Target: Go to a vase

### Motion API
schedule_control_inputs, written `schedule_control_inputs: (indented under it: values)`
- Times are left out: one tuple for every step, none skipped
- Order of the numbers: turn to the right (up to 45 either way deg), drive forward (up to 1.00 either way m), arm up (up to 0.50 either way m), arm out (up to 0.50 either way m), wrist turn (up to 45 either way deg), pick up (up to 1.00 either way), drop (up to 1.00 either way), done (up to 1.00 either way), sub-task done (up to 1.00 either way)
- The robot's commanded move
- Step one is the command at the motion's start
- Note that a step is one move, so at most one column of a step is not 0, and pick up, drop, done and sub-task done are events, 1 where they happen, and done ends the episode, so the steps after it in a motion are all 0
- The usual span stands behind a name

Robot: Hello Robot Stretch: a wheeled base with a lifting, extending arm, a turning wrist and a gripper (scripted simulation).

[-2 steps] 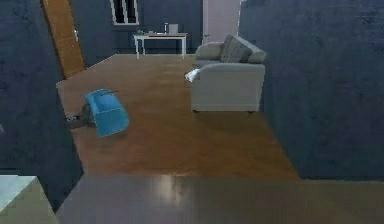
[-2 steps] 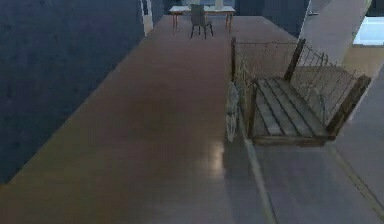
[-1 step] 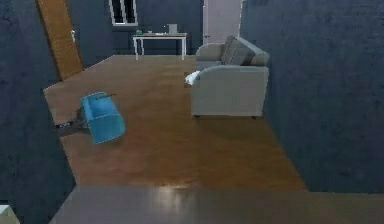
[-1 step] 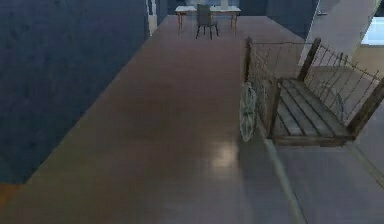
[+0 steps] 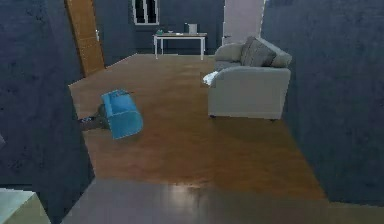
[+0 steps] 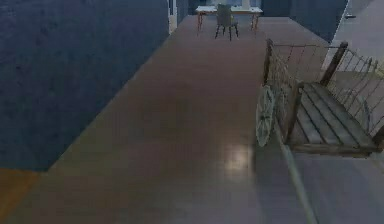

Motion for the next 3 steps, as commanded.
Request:
schedule_control_inputs:
  values:
    - [0.0,0.85,0.0,0.0,0.0,0.0,0.0,0.0,0.0]
    - [-15.0,0.0,0.0,0.0,0.0,0.0,0.0,0.0,0.0]
    - [0.0,1.0,0.0,0.0,0.0,0.0,0.0,0.0,0.0]
